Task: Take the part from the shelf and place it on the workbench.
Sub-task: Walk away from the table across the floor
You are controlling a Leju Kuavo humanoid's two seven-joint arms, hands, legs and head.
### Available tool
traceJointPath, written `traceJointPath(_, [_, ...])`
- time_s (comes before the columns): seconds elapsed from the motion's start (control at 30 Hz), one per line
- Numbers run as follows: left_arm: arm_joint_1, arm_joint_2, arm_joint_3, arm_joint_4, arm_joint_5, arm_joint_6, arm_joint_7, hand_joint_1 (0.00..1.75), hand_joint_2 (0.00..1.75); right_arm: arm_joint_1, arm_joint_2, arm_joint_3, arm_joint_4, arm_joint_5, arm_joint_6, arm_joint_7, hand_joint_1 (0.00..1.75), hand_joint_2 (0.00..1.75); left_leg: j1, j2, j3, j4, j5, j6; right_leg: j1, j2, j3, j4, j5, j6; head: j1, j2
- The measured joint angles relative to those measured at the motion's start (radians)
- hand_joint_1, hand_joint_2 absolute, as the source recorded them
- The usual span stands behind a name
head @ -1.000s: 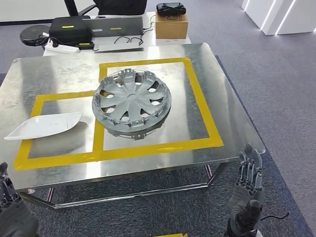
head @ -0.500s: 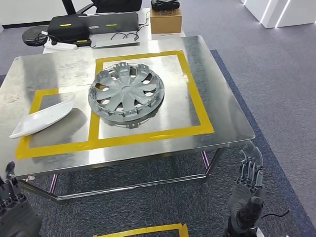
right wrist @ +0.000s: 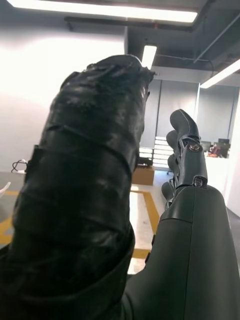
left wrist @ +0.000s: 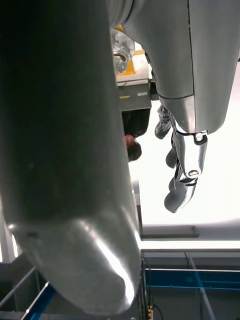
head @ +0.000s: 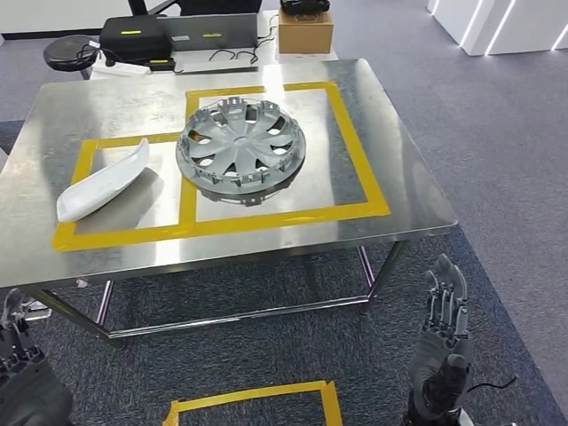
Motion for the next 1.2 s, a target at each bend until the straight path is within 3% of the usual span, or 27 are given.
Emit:
traceJointPath(0.03, [0.0, 0.0, 0.0, 0.0, -0.001, -0.002, 0.0, 0.0, 0.0, 0.0, 0.0, 0.0, 0.0, 0.0, 0.0, 0.0, 0.0, 0.0, -0.001, 0.0, -0.012, 0.006, 0.007, -0.003, 0.002, 0.0, 0.054, -0.069, 0.019, -0.005, 0.0, 0.0])
traceJointPath(0.1, [-0.001, -0.001, 0.0, 0.0, -0.002, -0.005, 0.0, 0.0, 0.0, -0.002, 0.0, -0.001, -0.001, 0.0, 0.0, 0.0, 0.0, 0.0, -0.004, 0.0, -0.031, 0.019, 0.019, -0.012, 0.005, 0.001, 0.146, -0.204, 0.018, -0.013, 0.0, 0.0])
traceJointPath(0.17, [-0.004, -0.001, 0.0, 0.0, -0.003, -0.006, 0.0, 0.0, 0.0, -0.001, 0.0, -0.001, -0.001, 0.001, 0.001, 0.0, 0.0, 0.0, -0.005, 0.001, -0.043, 0.026, 0.033, -0.022, 0.009, 0.002, 0.166, -0.255, 0.005, -0.021, 0.001, 0.0])
traceJointPath(0.23, [-0.004, 0.0, 0.0, 0.0, -0.003, -0.009, 0.0, 0.0, 0.0, -0.001, 0.0, -0.001, -0.001, 0.001, 0.001, 0.0, 0.0, 0.0, -0.002, -0.001, -0.053, 0.038, 0.025, -0.034, 0.008, -0.001, 0.148, -0.256, 0.016, -0.034, 0.001, 0.0])
traceJointPath(0.27, [-0.004, 0.0, 0.0, 0.0, -0.003, -0.01, 0.0, 0.0, 0.0, -0.001, 0.0, -0.001, -0.001, 0.001, 0.001, 0.0, 0.0, 0.0, 0.0, -0.002, -0.06, 0.061, -0.004, -0.04, 0.006, -0.004, 0.141, -0.257, 0.025, -0.042, -0.001, 0.0])
traceJointPath(0.33, [-0.004, 0.0, 0.0, 0.0, -0.003, -0.011, 0.0, 0.0, 0.0, -0.002, 0.0, -0.001, 0.0, 0.001, 0.002, 0.0, 0.0, 0.0, 0.005, -0.004, -0.083, 0.158, -0.103, -0.052, 0.005, -0.009, 0.121, -0.257, 0.043, -0.053, -0.004, 0.0])
traceJointPath(0.37, [-0.005, 0.0, 0.0, 0.0, -0.003, -0.011, 0.0, 0.0, 0.0, -0.001, 0.0, -0.001, 0.0, 0.001, 0.002, 0.0, 0.0, 0.0, 0.007, -0.004, -0.093, 0.221, -0.147, -0.056, 0.006, -0.01, 0.11, -0.256, 0.052, -0.055, -0.005, 0.0])
traceJointPath(0.4, [-0.005, 0.0, 0.0, 0.0, -0.003, -0.011, 0.0, 0.0, 0.0, -0.001, 0.0, -0.001, 0.0, 0.002, 0.002, 0.0, 0.0, 0.0, 0.009, -0.004, -0.097, 0.273, -0.169, -0.058, 0.006, -0.012, 0.1, -0.254, 0.061, -0.055, -0.005, 0.0])
traceJointPath(0.43, [-0.005, 0.0, 0.0, 0.001, -0.003, -0.012, 0.0, 0.0, 0.0, -0.001, 0.0, -0.001, 0.0, 0.002, 0.002, 0.0, 0.0, 0.0, 0.011, -0.004, -0.09, 0.3, -0.167, -0.06, 0.007, -0.012, 0.088, -0.25, 0.069, -0.054, -0.005, 0.0])
traceJointPath(0.47, [-0.005, 0.0, 0.0, 0.001, -0.002, -0.013, 0.0, 0.0, 0.0, -0.001, 0.0, -0.001, 0.0, 0.002, 0.003, 0.0, 0.0, 0.0, 0.012, -0.004, -0.069, 0.293, -0.145, -0.059, 0.007, -0.013, 0.076, -0.245, 0.076, -0.052, -0.005, 0.0])
traceJointPath(0.53, [-0.006, 0.0, 0.0, 0.001, -0.003, -0.017, 0.0, 0.0, 0.0, -0.001, 0.0, -0.001, 0.0, 0.002, 0.003, 0.0, 0.0, 0.0, 0.012, -0.004, 0.013, 0.186, -0.087, -0.053, 0.007, -0.013, 0.052, -0.233, 0.088, -0.048, -0.005, 0.0])
traceJointPath(0.6, [-0.006, 0.0, 0.0, 0.0, -0.012, -0.015, 0.0, 0.0, 0.0, -0.001, 0.0, -0.001, 0.0, 0.002, 0.002, 0.0, 0.0, 0.0, 0.009, -0.005, 0.089, 0.061, -0.072, -0.044, 0.009, -0.013, 0.033, -0.221, 0.098, -0.039, -0.005, 0.0])
traceJointPath(0.67, [-0.003, 0.0, 0.0, -0.002, -0.022, 0.0, 0.0, 0.0, 0.0, -0.001, 0.0, -0.001, 0.0, 0.0, 0.002, 0.0, 0.0, 0.0, 0.005, -0.005, 0.108, 0.01, -0.084, -0.034, 0.011, -0.014, 0.02, -0.216, 0.11, -0.028, -0.004, 0.0])
traceJointPath(0.73, [0.002, 0.001, 0.0, -0.006, -0.025, 0.015, 0.0, 0.0, 0.0, 0.0, 0.0, -0.001, 0.0, 0.0, 0.004, 0.0, 0.0, 0.0, 0.009, -0.003, 0.099, -0.003, -0.081, -0.022, 0.011, -0.012, 0.005, -0.209, 0.112, -0.017, -0.004, 0.0])
traceJointPath(0.8, [0.007, 0.004, 0.0, -0.01, -0.022, 0.023, 0.0, 0.0, 0.0, 0.0, 0.0, -0.001, 0.001, 0.01, 0.005, 0.0, 0.0, 0.0, 0.014, 0.0, 0.086, -0.01, -0.067, -0.009, 0.011, -0.006, -0.025, -0.149, 0.063, -0.007, 0.0, 0.0])
traceJointPath(0.87, [0.009, 0.007, 0.0, -0.011, -0.017, 0.028, 0.0, 0.0, 0.0, -0.002, 0.0, 0.0, 0.005, 0.024, 0.006, 0.0, 0.0, 0.0, 0.011, 0.001, 0.067, -0.008, -0.051, -0.001, 0.009, -0.001, -0.071, -0.018, -0.019, -0.001, 0.004, 0.0])
traceJointPath(0.9, [0.01, 0.008, 0.0, -0.011, -0.015, 0.029, 0.0, 0.0, 0.0, -0.002, 0.0, 0.001, 0.008, 0.028, 0.006, 0.0, 0.0, 0.0, 0.009, 0.002, 0.057, -0.007, -0.044, -0.001, 0.009, -0.001, -0.088, 0.04, -0.047, 0.0, 0.005, 0.0])
traceJointPath(0.93, [0.011, 0.009, 0.0, -0.011, -0.014, 0.03, 0.0, 0.0, 0.0, -0.002, 0.0, 0.002, 0.011, 0.031, 0.005, 0.0, 0.0, 0.0, 0.008, 0.002, 0.048, -0.005, -0.037, -0.001, 0.009, -0.001, -0.09, 0.068, -0.056, 0.0, 0.005, 0.0])
traceJointPath(0.97, [0.012, 0.01, 0.0, -0.011, -0.013, 0.031, 0.0, 0.0, 0.0, -0.002, 0.0, 0.002, 0.013, 0.032, 0.005, 0.0, 0.0, 0.0, 0.006, 0.001, 0.039, -0.002, -0.031, -0.002, 0.009, -0.001, -0.069, 0.053, -0.046, -0.001, 0.005, 0.0])
traceJointPath(1.0, [0.012, 0.01, 0.0, -0.011, -0.013, 0.031, 0.0, 0.0, 0.0, -0.002, 0.0, 0.003, 0.015, 0.033, 0.005, 0.0, 0.0, 0.0, 0.005, 0.001, 0.031, 0.001, -0.026, -0.003, 0.009, -0.001, -0.029, -0.002, -0.022, -0.004, 0.005, 0.0])
traceJointPath(1.07, [0.012, 0.011, 0.0, -0.011, -0.013, 0.032, 0.0, 0.0, 0.0, -0.005, 0.0, 0.005, 0.016, 0.034, 0.005, 0.0, 0.0, 0.0, 0.001, 0.001, 0.019, 0.01, -0.019, -0.008, 0.011, -0.001, 0.07, -0.156, 0.023, -0.012, 0.005, 0.0])
traceJointPath(1.1, [0.012, 0.012, 0.0, -0.011, -0.013, 0.032, 0.0, 0.0, 0.0, -0.006, 0.0, 0.006, 0.016, 0.034, 0.005, 0.0, 0.0, 0.0, 0.0, 0.001, 0.014, 0.014, -0.016, -0.012, 0.012, -0.001, 0.101, -0.21, 0.033, -0.017, 0.004, 0.0])
traceJointPath(1.13, [0.012, 0.012, 0.0, -0.011, -0.013, 0.032, 0.0, 0.0, 0.0, -0.007, 0.0, 0.008, 0.017, 0.035, 0.005, 0.0, 0.0, 0.0, -0.001, 0.001, 0.01, 0.018, -0.014, -0.016, 0.014, 0.0, 0.114, -0.236, 0.036, -0.021, 0.004, 0.0])
traceJointPath(1.2, [0.013, 0.013, -0.001, -0.011, -0.015, 0.037, 0.0, 0.0, 0.0, -0.007, 0.0, 0.01, 0.018, 0.034, 0.003, 0.0, 0.0, 0.0, -0.001, 0.001, 0.006, 0.019, -0.006, -0.027, 0.016, 0.0, 0.109, -0.243, 0.042, -0.032, 0.003, 0.0])
